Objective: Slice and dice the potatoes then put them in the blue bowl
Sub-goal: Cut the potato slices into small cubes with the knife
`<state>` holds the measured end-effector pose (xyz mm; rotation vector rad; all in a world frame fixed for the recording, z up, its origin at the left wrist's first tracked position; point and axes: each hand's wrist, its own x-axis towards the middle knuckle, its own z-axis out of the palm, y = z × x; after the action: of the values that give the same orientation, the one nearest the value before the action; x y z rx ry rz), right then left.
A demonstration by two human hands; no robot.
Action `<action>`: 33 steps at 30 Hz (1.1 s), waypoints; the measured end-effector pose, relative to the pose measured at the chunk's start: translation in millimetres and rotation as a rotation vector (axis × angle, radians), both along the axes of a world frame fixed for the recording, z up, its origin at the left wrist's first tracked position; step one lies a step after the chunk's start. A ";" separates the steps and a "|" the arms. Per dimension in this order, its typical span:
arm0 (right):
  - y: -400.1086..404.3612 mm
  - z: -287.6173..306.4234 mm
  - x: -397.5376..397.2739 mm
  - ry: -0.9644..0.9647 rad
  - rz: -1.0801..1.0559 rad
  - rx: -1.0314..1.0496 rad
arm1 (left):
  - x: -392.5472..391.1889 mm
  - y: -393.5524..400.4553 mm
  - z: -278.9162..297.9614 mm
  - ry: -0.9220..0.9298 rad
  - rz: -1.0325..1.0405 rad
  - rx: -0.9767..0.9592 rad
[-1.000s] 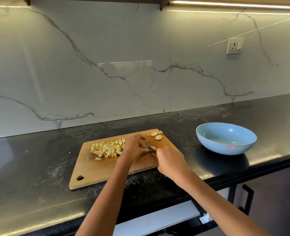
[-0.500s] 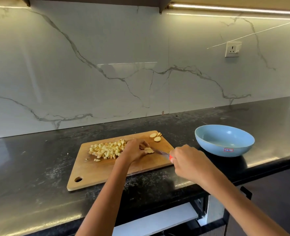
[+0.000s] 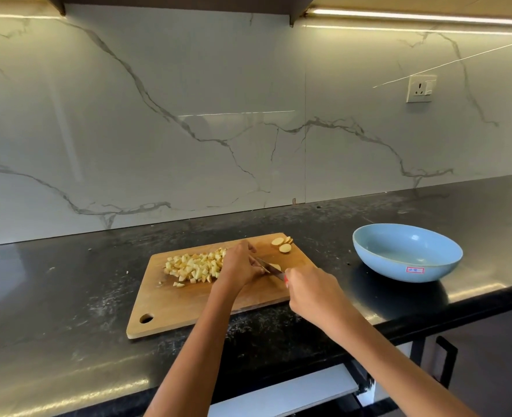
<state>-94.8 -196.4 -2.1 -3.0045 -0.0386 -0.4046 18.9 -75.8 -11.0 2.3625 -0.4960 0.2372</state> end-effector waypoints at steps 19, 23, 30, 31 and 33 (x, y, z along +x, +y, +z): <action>-0.6 -8.2 -17.8 -0.011 0.054 -0.029 | -1.1 -2.0 -0.5 -0.051 -0.085 0.159; -2.3 -3.4 -18.7 0.015 0.073 -0.049 | 2.4 -1.8 -2.7 -0.066 -0.106 0.183; -24.9 17.2 -26.0 0.003 0.063 -0.105 | 7.5 -1.1 -5.6 -0.085 -0.119 0.176; -28.9 19.8 -26.4 -0.009 0.056 -0.108 | 8.1 -0.6 -5.9 -0.083 -0.118 0.168; -37.3 24.2 -25.1 -0.015 0.045 -0.100 | 9.4 0.3 -5.7 -0.085 -0.122 0.147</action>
<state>-119.9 -233.7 22.1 -3.0919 -0.1315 -0.4334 28.3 -75.5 -16.7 2.4613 -0.7182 0.2535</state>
